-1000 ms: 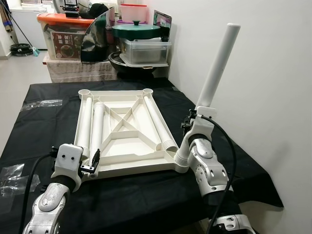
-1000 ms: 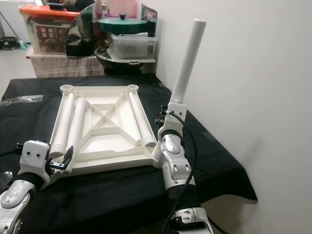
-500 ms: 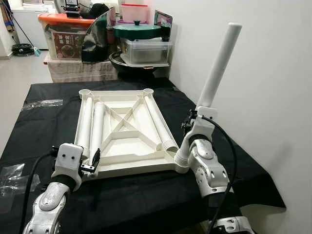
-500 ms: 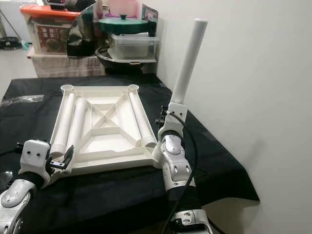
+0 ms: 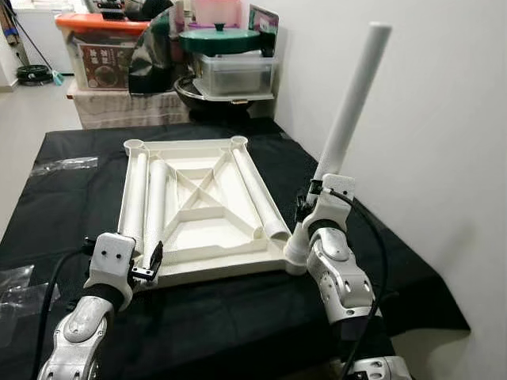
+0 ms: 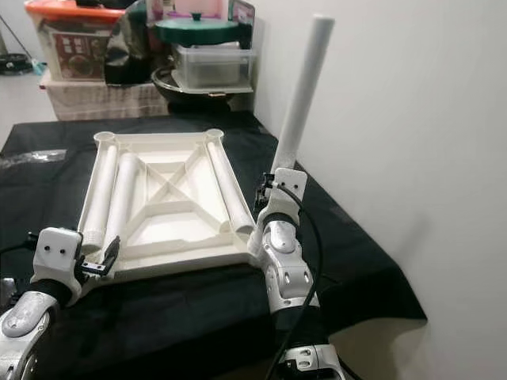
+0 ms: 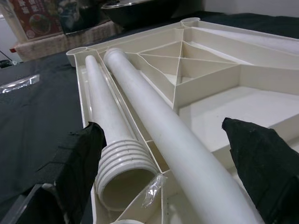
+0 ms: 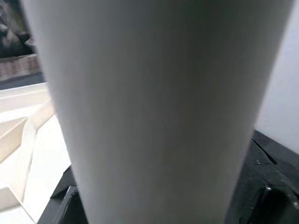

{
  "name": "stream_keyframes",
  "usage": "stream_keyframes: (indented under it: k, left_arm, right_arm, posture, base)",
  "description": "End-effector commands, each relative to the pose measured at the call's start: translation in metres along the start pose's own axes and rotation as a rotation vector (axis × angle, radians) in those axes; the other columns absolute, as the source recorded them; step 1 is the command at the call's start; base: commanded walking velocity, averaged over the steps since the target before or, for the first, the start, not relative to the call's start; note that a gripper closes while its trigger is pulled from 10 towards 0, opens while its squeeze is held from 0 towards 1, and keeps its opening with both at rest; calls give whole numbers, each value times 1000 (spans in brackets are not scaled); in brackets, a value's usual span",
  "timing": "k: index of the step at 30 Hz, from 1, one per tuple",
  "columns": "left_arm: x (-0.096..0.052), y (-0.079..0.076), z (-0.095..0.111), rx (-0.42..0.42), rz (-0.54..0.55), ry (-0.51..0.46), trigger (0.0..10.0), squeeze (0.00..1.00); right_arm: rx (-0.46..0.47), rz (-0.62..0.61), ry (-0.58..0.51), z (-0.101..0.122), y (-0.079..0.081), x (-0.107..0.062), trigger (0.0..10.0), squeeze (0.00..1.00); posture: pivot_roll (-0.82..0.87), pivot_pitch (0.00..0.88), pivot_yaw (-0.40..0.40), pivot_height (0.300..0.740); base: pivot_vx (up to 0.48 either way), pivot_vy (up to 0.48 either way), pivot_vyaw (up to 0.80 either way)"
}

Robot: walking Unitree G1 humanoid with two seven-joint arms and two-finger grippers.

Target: Building children table

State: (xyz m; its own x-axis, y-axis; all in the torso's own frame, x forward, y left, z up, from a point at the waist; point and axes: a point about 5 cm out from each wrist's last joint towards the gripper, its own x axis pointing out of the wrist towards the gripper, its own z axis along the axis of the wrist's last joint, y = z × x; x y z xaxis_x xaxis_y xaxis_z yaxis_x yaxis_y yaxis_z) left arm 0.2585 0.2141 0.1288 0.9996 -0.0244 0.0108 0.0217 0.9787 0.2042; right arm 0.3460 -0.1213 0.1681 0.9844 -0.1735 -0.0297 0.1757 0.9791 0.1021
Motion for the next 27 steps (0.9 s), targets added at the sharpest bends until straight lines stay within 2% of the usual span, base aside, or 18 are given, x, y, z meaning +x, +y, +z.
stream_keyframes:
  k: [1,11,12,13,14,15,23,27]
  left_arm:
    - [1,-3,-1,11,-17,0,10000,0]
    - [2,-3,-1,12,-20,-1,10000,0]
    - [2,-3,-1,12,-20,0,10000,0]
    - [2,-3,-1,12,-21,0,10000,0]
    - [2,-3,-1,12,-21,0,10000,0]
    - [3,-4,-1,12,-22,0,10000,0]
    - [4,-4,-1,12,-26,-3,10000,0]
    - [4,-5,-1,11,-32,-3,10000,0]
  right_arm:
    - [-17,-29,-10,0,-7,0,10000,0]
    - [-5,-1,-88,15,-4,-2,10000,0]
    - [-2,11,-103,19,-3,-3,10000,71]
    - [-2,26,-118,22,-2,-4,10000,459]
    - [-2,26,-118,22,-2,-4,10000,459]
    - [0,40,-129,25,-2,-4,10000,1000]
    - [1,122,-170,37,0,-5,10000,1000]
    - [-14,257,-198,47,-3,-6,10000,1000]
  posture:
    - [73,0,-81,740]
    - [69,0,-79,740]
    - [67,0,-78,740]
    - [65,0,-76,740]
    - [65,0,-76,740]
    - [63,0,-75,740]
    - [61,0,-74,740]
    - [53,0,-70,740]
  base:
    - [0,0,0]
    - [0,0,0]
    - [0,0,0]
    - [0,0,0]
    - [0,0,0]
    - [0,0,0]
    - [0,0,0]
    - [0,0,0]
